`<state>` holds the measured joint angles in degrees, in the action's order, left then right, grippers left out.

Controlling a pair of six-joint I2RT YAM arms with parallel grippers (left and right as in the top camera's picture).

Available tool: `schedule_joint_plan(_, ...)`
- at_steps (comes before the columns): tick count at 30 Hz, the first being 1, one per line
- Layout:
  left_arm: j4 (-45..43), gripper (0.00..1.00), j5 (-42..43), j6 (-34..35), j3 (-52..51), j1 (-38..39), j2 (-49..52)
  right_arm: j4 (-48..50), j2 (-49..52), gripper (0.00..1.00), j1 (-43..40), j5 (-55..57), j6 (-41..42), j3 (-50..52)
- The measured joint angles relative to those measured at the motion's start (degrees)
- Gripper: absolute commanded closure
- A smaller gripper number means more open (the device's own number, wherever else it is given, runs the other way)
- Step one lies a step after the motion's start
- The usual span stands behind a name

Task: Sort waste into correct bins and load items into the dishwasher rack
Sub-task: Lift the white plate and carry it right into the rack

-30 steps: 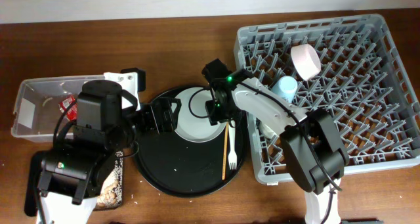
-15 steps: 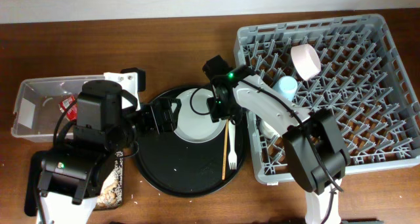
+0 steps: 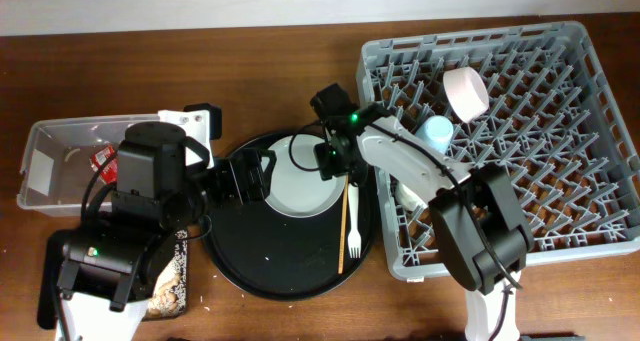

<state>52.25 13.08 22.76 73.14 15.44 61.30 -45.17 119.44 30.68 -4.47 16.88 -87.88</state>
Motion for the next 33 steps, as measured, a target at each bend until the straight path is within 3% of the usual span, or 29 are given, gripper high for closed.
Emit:
schedule_joint_plan(2, 0.0, 0.01, 0.0, 0.0, 0.0, 0.0, 0.0, 1.6, 0.4, 0.59, 0.0, 0.0, -0.4, 1.7)
schedule_joint_plan(6, 0.0, 0.01, 0.0, 0.0, 0.0, 0.0, 0.0, 1.7, 0.6, 0.65, 0.0, 0.2, -0.3, 2.2)
schedule_joint_plan(8, 0.0, 0.01, 0.0, 0.0, 0.0, 0.0, 0.0, 1.8, 0.6, 0.77, 0.1, 0.2, -0.3, 2.2)
schedule_joint_plan(11, 0.0, 0.01, 0.0, 0.0, 0.0, 0.0, 0.0, 2.0, 0.6, 0.82, 0.2, 0.4, -0.4, 2.3)
schedule_joint_plan(14, 0.0, 0.01, 0.0, 0.0, 0.0, 0.0, 0.0, 2.0, 0.6, 0.96, 0.2, 0.4, -0.5, 2.3)
schedule_joint_plan(24, 0.0, 0.01, 0.0, 0.0, 0.0, 0.0, 0.0, 1.2, -0.9, 0.96, 0.3, 0.1, 0.1, 2.3)
schedule_joint_plan(33, 0.0, 0.01, 0.0, 0.0, 0.0, 0.0, 0.0, -7.8, -23.7, 0.96, 0.3, 7.5, -0.9, 1.8)
